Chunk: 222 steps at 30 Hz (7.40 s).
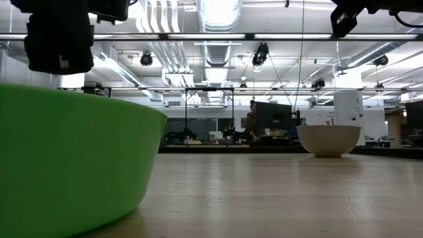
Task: Nest bowls inside each other
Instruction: Stack the green bowl on top of the green bowl
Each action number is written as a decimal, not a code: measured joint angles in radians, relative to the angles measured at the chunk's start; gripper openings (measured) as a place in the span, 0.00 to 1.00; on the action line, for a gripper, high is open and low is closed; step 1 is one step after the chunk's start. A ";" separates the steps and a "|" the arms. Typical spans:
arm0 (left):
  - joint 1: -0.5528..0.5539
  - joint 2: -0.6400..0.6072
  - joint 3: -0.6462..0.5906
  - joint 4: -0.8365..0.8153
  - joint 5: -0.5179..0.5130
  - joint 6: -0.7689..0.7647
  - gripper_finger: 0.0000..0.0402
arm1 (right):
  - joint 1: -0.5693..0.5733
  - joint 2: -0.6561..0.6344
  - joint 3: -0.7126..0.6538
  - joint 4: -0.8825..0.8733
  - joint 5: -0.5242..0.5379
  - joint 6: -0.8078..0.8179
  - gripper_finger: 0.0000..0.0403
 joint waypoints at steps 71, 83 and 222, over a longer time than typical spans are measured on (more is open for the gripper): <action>-0.097 0.106 -0.199 0.557 -0.159 -0.106 0.26 | 0.000 0.000 0.000 0.000 0.000 0.000 0.20; -0.097 0.105 -0.229 0.510 -0.078 -0.102 0.26 | 0.000 0.000 0.000 0.000 0.000 0.000 0.18; -0.090 0.160 -0.226 0.467 0.053 -0.158 0.03 | 0.000 0.000 0.000 0.000 0.000 0.000 0.18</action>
